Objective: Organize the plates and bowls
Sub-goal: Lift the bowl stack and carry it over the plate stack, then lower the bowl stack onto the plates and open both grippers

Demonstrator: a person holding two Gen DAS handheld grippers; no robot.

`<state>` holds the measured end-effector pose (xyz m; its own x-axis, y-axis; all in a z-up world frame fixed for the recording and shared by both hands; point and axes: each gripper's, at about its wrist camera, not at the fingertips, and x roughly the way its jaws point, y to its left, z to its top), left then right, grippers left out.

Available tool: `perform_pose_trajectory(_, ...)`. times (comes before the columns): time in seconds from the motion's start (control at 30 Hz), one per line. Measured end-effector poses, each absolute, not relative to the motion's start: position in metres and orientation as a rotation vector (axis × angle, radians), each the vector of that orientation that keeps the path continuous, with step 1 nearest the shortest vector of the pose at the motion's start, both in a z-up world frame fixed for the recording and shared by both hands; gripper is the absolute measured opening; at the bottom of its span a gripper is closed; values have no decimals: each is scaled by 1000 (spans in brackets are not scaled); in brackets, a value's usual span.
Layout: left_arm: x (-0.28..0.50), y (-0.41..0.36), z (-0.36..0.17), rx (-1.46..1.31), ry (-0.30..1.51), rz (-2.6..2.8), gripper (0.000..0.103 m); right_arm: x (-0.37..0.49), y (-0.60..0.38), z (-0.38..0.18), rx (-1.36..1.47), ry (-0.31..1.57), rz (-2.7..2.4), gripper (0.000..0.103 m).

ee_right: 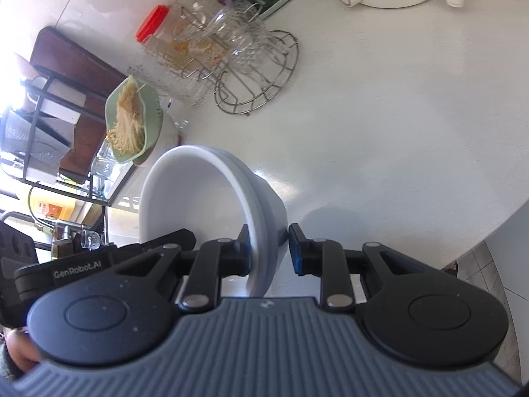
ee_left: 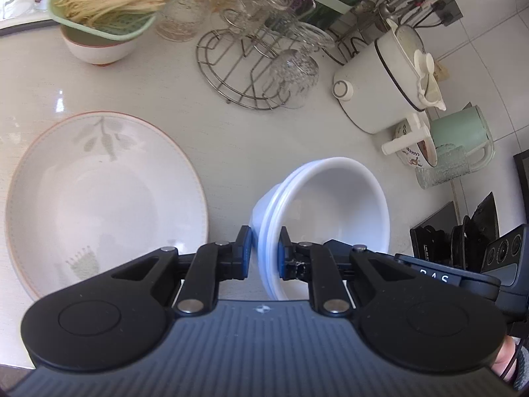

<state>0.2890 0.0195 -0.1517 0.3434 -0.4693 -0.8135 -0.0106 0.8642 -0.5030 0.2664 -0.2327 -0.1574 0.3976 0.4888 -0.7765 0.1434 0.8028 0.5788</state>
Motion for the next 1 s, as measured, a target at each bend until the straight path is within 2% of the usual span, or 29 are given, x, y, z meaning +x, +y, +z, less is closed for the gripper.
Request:
perform_pose_trajectory(0.57,273,123,-151,-515,1150,-226,18,278,-138,-159,556,1173,334,27)
perform_pose_trajectory(1.0,268,162,-179,-560,1193,-154,18,295,-95,-181,513,1276,360,26)
